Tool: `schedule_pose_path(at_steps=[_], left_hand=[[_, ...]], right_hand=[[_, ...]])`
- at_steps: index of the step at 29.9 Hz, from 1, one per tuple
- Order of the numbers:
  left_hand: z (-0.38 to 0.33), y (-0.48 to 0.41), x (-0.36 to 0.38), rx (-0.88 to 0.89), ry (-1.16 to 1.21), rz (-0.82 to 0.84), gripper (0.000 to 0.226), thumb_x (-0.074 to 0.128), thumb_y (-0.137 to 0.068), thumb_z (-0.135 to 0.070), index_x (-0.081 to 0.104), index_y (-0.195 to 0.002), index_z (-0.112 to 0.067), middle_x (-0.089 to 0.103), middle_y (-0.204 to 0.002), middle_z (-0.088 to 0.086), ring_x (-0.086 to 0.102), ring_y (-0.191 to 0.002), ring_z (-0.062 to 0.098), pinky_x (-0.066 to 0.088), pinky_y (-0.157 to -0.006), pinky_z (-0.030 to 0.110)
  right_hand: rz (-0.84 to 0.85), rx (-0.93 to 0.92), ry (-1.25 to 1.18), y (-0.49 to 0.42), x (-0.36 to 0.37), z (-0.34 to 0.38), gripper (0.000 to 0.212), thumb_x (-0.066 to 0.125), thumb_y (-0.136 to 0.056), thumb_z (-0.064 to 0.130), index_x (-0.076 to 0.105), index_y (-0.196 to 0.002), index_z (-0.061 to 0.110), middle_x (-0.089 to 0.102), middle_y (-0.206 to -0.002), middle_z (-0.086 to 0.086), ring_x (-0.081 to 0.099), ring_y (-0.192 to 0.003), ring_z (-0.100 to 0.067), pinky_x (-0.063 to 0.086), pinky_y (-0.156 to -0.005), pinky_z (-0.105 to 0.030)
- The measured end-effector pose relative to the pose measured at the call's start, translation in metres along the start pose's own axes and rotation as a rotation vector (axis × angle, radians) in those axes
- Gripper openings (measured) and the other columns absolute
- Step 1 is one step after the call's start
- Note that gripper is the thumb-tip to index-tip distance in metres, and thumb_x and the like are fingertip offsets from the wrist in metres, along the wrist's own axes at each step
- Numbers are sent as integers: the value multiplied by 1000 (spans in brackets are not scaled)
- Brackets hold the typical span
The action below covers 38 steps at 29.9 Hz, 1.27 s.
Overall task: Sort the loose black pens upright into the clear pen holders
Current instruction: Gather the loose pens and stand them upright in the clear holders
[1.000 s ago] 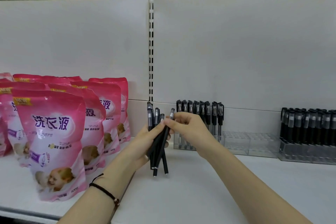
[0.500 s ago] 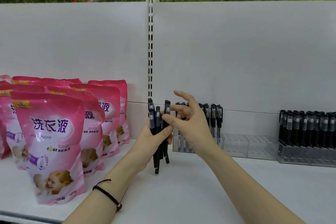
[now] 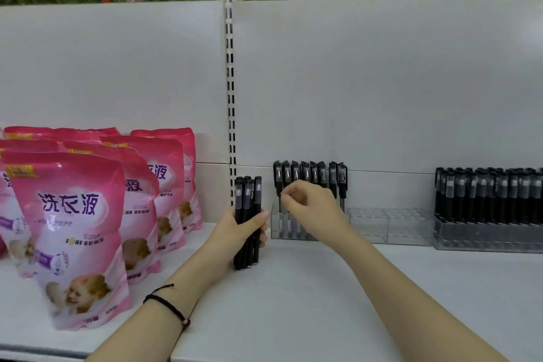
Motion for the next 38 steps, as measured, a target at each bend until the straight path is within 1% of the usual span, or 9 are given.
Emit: schedule_pose_path(at_steps=[4, 8, 10, 13, 17, 22, 28, 34, 38], left_hand=[[-12, -1, 1, 0, -148, 9, 23, 62, -93, -19, 57, -75, -5, 57, -55, 0, 56, -53, 14, 54, -55, 24], [-39, -3, 15, 17, -226, 6, 18, 64, -92, -19, 57, -87, -3, 59, -58, 2, 57, -52, 15, 55, -58, 27], [-49, -1, 34, 47, -277, 22, 20, 65, -91, -21, 57, -91, -3, 62, -60, 2, 59, -55, 18, 55, -62, 33], [-57, 6, 77, 85, -326, 39, 19, 64, -91, -22, 55, -89, -6, 62, -59, 2, 58, -54, 17, 51, -55, 29], [-53, 10, 151, 124, -364, 66, 15, 63, -93, -18, 54, -86, -8, 60, -61, 1, 55, -51, 14, 48, -53, 25], [-41, 13, 244, 60, -243, 44, 15, 63, -92, -17, 57, -99, -5, 65, -74, 6, 61, -58, 13, 54, -59, 28], [-35, 19, 344, 30, -100, 46, 13, 63, -92, -16, 58, -96, -6, 70, -73, 7, 63, -57, 15, 55, -58, 31], [-34, 11, 435, -10, -6, 93, 21, 63, -92, -21, 64, -104, -4, 76, -85, 8, 68, -63, 17, 56, -59, 30], [-39, -6, 479, -28, 58, 84, 29, 64, -91, -23, 64, -108, 0, 75, -81, 7, 70, -65, 17, 56, -60, 28]], right_hand=[[118, -130, 445, 11, -12, -6, 22, 48, -95, 33, 62, -108, 23, 64, -99, 9, 58, -91, -12, 49, -71, -30], [165, -195, 576, 28, -40, -29, 24, 45, -96, 32, 62, -107, 19, 61, -103, 1, 56, -97, -19, 45, -74, -31], [165, -169, 590, 37, -60, -45, 25, 45, -96, 33, 61, -108, 18, 60, -105, -1, 56, -98, -22, 47, -78, -33], [171, -159, 603, 49, -91, -68, 30, 45, -96, 35, 60, -116, 19, 60, -112, -2, 55, -105, -24, 47, -85, -35], [173, -154, 612, 63, -143, -100, 32, 45, -97, 38, 56, -122, 21, 57, -118, 1, 53, -110, -21, 47, -85, -33], [161, -205, 659, 84, -215, -145, 24, 45, -96, 34, 59, -107, 18, 57, -100, 2, 54, -93, -20, 51, -76, -36], [191, -214, 658, 103, -282, -194, 27, 47, -96, 36, 59, -115, 22, 57, -106, 4, 53, -97, -16, 48, -74, -32], [90, -155, 551, 102, -349, -227, 21, 46, -93, 34, 64, -99, 24, 59, -95, 9, 55, -85, -12, 47, -69, -31], [-23, -30, 322, 90, -385, -247, 17, 50, -90, 31, 66, -84, 26, 67, -82, 9, 61, -78, -13, 53, -71, -35]])
Point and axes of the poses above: each hand's wrist, its own y-axis away from the middle knuckle, its own x-axis out of the palm, z = x × y, the point moved 3 cm from there along -y, towards the middle knuckle
